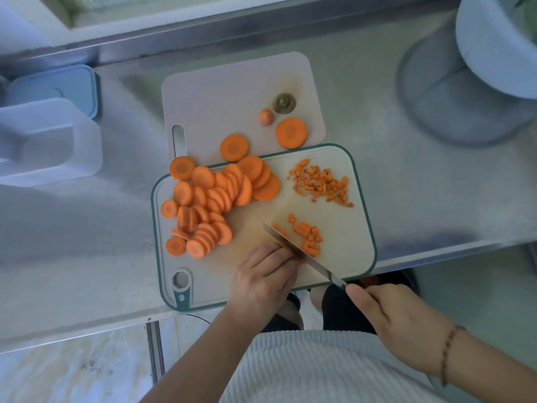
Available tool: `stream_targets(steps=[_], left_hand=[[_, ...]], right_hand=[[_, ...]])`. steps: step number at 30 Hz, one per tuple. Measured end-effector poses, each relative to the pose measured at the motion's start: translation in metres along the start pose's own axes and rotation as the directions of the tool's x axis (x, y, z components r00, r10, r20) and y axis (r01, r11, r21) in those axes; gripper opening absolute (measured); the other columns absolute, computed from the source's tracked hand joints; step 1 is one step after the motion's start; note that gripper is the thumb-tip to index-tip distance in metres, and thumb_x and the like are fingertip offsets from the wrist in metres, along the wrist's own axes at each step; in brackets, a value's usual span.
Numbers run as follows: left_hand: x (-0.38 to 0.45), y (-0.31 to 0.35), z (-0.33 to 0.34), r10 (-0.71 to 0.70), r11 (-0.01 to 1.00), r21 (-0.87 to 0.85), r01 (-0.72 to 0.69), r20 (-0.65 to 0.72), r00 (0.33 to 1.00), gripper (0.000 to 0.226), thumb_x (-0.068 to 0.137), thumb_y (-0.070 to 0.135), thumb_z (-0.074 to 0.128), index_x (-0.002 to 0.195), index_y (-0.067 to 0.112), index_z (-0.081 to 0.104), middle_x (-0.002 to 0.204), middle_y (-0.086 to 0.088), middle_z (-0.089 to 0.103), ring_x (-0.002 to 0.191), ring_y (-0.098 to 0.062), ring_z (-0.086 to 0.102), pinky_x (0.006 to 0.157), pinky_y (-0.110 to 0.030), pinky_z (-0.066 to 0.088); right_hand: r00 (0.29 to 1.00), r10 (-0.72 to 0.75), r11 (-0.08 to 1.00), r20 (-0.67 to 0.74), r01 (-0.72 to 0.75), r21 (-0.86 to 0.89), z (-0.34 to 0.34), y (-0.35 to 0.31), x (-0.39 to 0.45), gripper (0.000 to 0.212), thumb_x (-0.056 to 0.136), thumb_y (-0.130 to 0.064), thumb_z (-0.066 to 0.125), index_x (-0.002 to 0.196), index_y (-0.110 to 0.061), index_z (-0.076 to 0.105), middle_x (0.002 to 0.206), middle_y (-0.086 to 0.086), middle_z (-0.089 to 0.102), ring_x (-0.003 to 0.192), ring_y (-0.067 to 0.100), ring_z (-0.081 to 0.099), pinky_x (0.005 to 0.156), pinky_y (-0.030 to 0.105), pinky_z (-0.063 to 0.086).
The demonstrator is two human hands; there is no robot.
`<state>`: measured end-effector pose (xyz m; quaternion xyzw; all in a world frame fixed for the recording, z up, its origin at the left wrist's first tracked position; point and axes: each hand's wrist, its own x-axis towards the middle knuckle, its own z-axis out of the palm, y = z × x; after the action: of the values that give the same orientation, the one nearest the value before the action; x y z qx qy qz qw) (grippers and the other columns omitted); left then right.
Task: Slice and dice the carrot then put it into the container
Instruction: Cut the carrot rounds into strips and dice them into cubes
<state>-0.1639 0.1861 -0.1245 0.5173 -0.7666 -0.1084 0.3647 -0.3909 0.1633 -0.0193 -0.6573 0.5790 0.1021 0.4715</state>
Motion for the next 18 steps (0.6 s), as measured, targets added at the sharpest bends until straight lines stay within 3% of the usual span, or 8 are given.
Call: stream_targets(steps=[3,7,10,13,18], left_hand=[[0.0,-0.001,0.0,-0.006,1.0,-0.005,0.006,0.0,1.0,0.01,0.093,0.006,0.07,0.087,0.003,0.078,0.097,-0.007,0.075,0.091,-0.024,0.07,0.083,-0.035,0.057],[0.001,0.0,0.001,-0.032,0.999,-0.039,0.032,0.015,0.999,0.002,0.089,0.001,0.075,0.087,0.002,0.076,0.096,-0.008,0.073,0.09,-0.027,0.069,0.082,-0.036,0.057],[0.001,0.0,-0.001,-0.038,0.998,-0.055,0.039,0.008,0.999,0.002,0.089,0.002,0.074,0.088,0.001,0.076,0.096,-0.008,0.072,0.091,-0.027,0.068,0.084,-0.036,0.056],[0.001,0.002,-0.004,-0.045,0.998,-0.054,0.043,-0.032,0.998,0.001,0.086,0.0,0.075,0.086,0.0,0.077,0.092,-0.01,0.072,0.091,-0.024,0.064,0.087,-0.034,0.056],[-0.006,0.004,-0.018,-0.232,0.971,-0.096,0.22,-0.134,0.964,0.005,0.074,-0.007,0.071,0.073,-0.002,0.071,0.083,-0.01,0.067,0.083,-0.024,0.061,0.078,-0.031,0.053]], right_hand=[[1.0,-0.012,0.999,-0.023,0.011,-0.042,0.006,-0.018,0.017,0.066,0.082,-0.073,0.011,0.059,-0.022,0.045,0.052,-0.001,0.048,0.05,0.012,0.047,0.06,0.033,0.047],[0.995,-0.079,0.997,-0.057,0.08,0.01,0.009,-0.028,0.035,0.069,0.082,-0.074,0.015,0.056,-0.016,0.044,0.051,-0.001,0.048,0.048,0.012,0.046,0.055,0.032,0.045],[0.995,-0.085,0.991,-0.059,0.091,0.101,-0.003,-0.023,0.022,0.06,0.087,-0.066,0.026,0.048,-0.024,0.043,0.04,-0.007,0.039,0.041,0.008,0.038,0.048,0.02,0.034],[0.989,-0.127,0.984,-0.078,0.136,0.118,-0.013,-0.018,0.005,0.049,0.092,-0.056,0.029,0.051,-0.047,0.053,0.041,-0.011,0.039,0.044,0.007,0.04,0.053,0.016,0.035],[0.99,-0.137,0.99,-0.035,0.138,0.015,-0.005,-0.001,-0.001,0.065,0.084,-0.078,0.02,0.054,-0.025,0.041,0.048,-0.002,0.036,0.046,0.009,0.035,0.048,0.019,0.031]])
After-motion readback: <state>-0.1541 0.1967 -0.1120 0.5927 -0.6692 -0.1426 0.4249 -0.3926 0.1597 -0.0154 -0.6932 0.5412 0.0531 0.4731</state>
